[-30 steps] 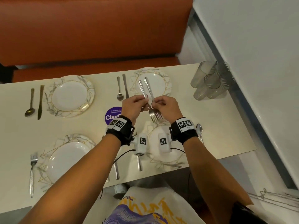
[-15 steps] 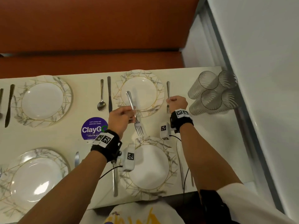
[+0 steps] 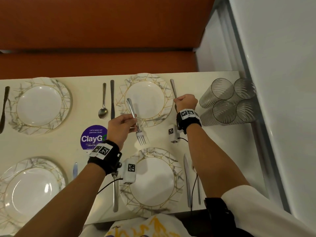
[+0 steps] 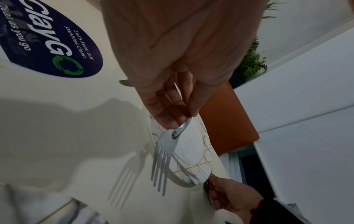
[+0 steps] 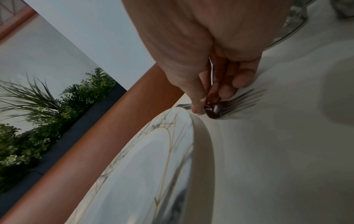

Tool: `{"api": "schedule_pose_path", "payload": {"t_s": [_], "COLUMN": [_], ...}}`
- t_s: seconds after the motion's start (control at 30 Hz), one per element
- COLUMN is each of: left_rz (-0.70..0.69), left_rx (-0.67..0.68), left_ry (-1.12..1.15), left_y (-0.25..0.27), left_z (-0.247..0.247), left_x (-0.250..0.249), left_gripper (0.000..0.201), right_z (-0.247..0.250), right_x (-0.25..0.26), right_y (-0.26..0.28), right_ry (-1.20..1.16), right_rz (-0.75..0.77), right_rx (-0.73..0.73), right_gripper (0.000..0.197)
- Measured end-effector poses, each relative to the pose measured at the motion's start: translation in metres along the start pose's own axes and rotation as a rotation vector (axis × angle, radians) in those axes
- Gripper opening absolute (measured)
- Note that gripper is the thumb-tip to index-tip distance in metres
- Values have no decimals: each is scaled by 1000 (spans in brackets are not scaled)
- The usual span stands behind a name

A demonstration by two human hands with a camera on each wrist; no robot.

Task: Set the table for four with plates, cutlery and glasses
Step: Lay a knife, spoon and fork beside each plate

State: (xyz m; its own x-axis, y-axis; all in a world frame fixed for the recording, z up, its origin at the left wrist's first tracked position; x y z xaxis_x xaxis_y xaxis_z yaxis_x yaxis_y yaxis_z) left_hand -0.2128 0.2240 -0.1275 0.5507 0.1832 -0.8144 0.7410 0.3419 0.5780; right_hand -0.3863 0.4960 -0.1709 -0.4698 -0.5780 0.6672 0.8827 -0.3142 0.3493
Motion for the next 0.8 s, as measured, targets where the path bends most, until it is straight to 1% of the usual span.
{"api": "schedule_pose_path", "payload": {"t_s": [0.23, 0.37, 0.5, 0.7, 0.8], "left_rz": [-7, -6, -7, -3, 1], "left_rx": [-6, 2, -4, -20, -23], "left_ry": [2, 4, 9, 30, 30], "left_y": [1, 1, 2, 3, 4], "left_z": [-3, -4, -1, 2, 3], "left_x": [-1, 1, 2, 3, 4], "left_gripper": [14, 13, 11, 13, 13], "right_z": [-1, -2, -4, -7, 3], "right_x": [-2, -5, -6, -9, -3], "right_y": [-1, -3, -2, -4, 4], "right_ry": [-14, -37, -38, 2, -52], "right_rz": [-5, -38, -67, -39, -25], "right_rx": [2, 6, 4, 19, -12], "right_gripper": [15, 18, 17, 19, 20]}}
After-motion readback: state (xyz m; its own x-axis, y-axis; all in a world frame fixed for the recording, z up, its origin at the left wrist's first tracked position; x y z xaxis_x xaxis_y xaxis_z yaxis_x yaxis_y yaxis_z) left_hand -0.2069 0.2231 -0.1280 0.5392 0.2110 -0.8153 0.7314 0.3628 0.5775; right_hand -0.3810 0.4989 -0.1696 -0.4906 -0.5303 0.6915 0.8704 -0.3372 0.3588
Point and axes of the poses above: each hand's wrist, its own y-axis away from the middle knuckle, its own z-axis out of the back of the hand, x = y × z, the point moved 8 cm from there along -y, towards the middle knuckle, and after that the axes turned 1 degree about -y, right-handed, at the moved point
